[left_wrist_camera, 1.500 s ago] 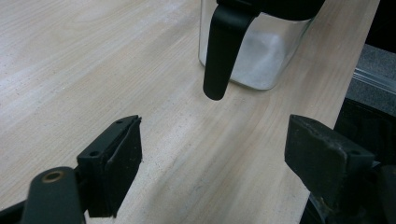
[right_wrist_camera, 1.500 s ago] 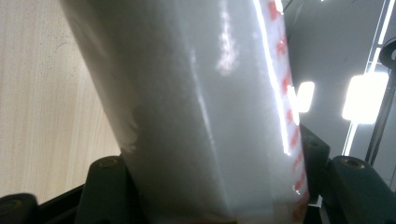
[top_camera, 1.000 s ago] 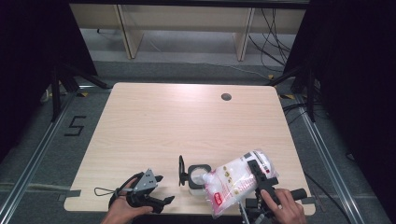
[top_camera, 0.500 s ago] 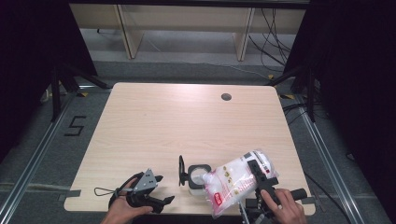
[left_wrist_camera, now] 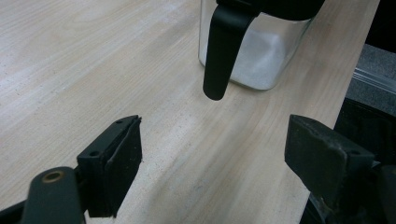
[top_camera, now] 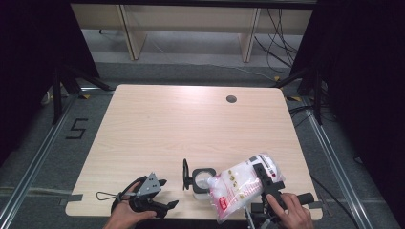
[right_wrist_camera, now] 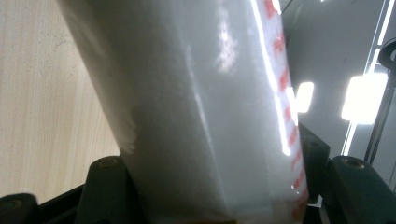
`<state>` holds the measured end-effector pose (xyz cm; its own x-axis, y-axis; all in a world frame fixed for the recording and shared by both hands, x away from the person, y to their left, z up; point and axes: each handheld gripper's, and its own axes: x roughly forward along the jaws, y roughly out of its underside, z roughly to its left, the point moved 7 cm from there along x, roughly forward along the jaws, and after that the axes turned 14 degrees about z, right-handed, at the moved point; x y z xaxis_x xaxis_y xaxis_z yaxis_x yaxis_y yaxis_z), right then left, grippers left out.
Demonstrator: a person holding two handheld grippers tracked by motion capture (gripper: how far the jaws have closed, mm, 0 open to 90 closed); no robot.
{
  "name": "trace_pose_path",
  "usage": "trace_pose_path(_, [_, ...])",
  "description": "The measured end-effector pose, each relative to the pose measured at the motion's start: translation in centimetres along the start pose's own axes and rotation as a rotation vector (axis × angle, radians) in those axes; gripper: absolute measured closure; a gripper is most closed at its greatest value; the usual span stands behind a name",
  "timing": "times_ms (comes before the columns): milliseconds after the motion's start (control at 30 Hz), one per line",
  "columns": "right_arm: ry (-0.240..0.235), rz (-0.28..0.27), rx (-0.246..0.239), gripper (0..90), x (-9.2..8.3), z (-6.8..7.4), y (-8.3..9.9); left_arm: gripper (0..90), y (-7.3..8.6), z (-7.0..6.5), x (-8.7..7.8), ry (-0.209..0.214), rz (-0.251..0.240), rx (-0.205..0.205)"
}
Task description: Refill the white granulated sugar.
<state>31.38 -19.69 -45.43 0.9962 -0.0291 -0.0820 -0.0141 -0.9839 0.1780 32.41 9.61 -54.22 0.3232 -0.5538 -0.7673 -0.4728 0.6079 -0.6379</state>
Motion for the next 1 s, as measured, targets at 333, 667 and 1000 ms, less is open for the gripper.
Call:
trace_pose_path(333, [-0.004, 0.004, -0.033, 41.3, -0.08, -0.19, -0.09, 18.6, 0.01, 0.01, -0.01, -0.001, 0.001, 0.002])
trace_pose_path(667, [-0.003, 0.003, -0.033, 41.3, -0.08, -0.21, -0.08, 18.6, 0.01, 0.00, -0.01, 0.000, 0.001, 0.000])
trace_pose_path(1000, [0.003, 0.006, -0.032, 41.3, -0.11, -0.30, -0.02, 18.6, 0.00, 0.00, 0.00, 0.000, 0.000, 0.000])
